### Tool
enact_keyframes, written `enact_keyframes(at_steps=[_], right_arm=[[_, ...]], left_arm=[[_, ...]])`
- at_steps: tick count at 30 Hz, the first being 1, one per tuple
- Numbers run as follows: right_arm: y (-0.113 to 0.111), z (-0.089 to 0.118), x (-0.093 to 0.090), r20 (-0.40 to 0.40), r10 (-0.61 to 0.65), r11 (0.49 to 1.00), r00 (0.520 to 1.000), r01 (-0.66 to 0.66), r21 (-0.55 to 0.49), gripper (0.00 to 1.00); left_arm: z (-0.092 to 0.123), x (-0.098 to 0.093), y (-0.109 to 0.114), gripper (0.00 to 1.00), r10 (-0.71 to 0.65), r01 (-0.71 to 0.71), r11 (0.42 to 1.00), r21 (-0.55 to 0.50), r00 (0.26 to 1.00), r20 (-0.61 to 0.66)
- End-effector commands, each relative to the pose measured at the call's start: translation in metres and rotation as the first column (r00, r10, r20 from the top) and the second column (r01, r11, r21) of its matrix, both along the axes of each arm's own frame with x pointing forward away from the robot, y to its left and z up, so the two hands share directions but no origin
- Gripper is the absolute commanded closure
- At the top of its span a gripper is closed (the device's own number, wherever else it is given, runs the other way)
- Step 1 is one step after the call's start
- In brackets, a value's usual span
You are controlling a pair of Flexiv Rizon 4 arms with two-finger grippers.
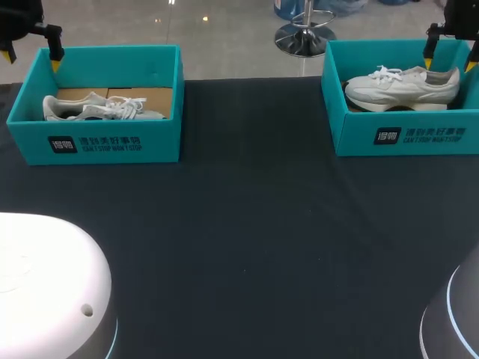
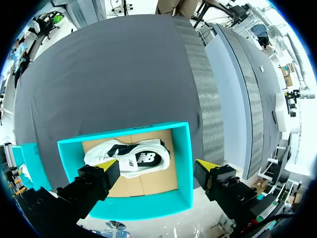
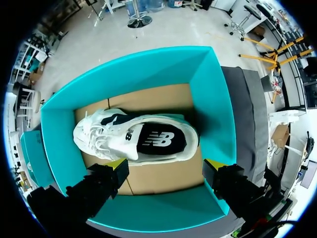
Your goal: Take the shoe out of the shoebox, open the shoe tongue, remove and reinsert the insole, then place the shoe into the shoebox
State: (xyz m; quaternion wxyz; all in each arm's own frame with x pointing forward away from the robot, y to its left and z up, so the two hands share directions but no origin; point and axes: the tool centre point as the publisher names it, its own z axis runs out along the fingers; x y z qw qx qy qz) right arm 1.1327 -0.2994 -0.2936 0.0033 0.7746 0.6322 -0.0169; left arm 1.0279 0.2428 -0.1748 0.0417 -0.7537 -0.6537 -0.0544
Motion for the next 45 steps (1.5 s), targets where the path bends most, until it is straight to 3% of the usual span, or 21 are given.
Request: enact_keyframes(at_steps=[1, 19, 32, 40, 41, 42, 45], right_arm=[[-0.005, -0.005, 0.01, -0.008, 0.002, 1.0, 1.0, -0.002, -0.004, 0.0], [-0.022, -0.032, 0.03, -0.027, 0.026, 1.0, 0.999, -0.026, -0.013, 0.0], [-0.018, -0.055, 0.029, -0.07, 0.041, 0.999, 0.997, -0.042, -0.003, 0.0], [-0.021, -0.058, 0.027, -0.076, 0.04, 0.999, 0.996, -0.041, -0.006, 0.0], [-0.022, -0.058, 0.027, -0.076, 0.038, 0.999, 0.996, -0.039, -0.011, 0.17], [-0.023, -0.059, 0.027, -0.076, 0.036, 0.999, 0.996, -0.037, -0.012, 0.48], [-0.025, -0.061, 0.026, -0.077, 0.029, 0.999, 0.997, -0.03, -0.018, 0.95]], left_arm=[[0.0, -0.001, 0.0, 0.0, -0.001, 0.001, 1.0, 0.001, 1.0, 0.003], [0.0, -0.001, 0.0, 0.0, -0.001, 0.001, 1.0, 0.001, 1.0, 0.003], [0.0, -0.001, 0.0, 0.0, -0.001, 0.001, 1.0, 0.001, 1.0, 0.003], [0.0, -0.001, 0.0, 0.0, -0.001, 0.001, 1.0, 0.001, 1.0, 0.003], [0.0, -0.001, 0.0, 0.0, -0.001, 0.001, 1.0, 0.001, 1.0, 0.003], [0.0, -0.001, 0.0, 0.0, -0.001, 0.001, 1.0, 0.001, 1.0, 0.003], [0.0, -0.001, 0.0, 0.0, -0.001, 0.001, 1.0, 0.001, 1.0, 0.003]])
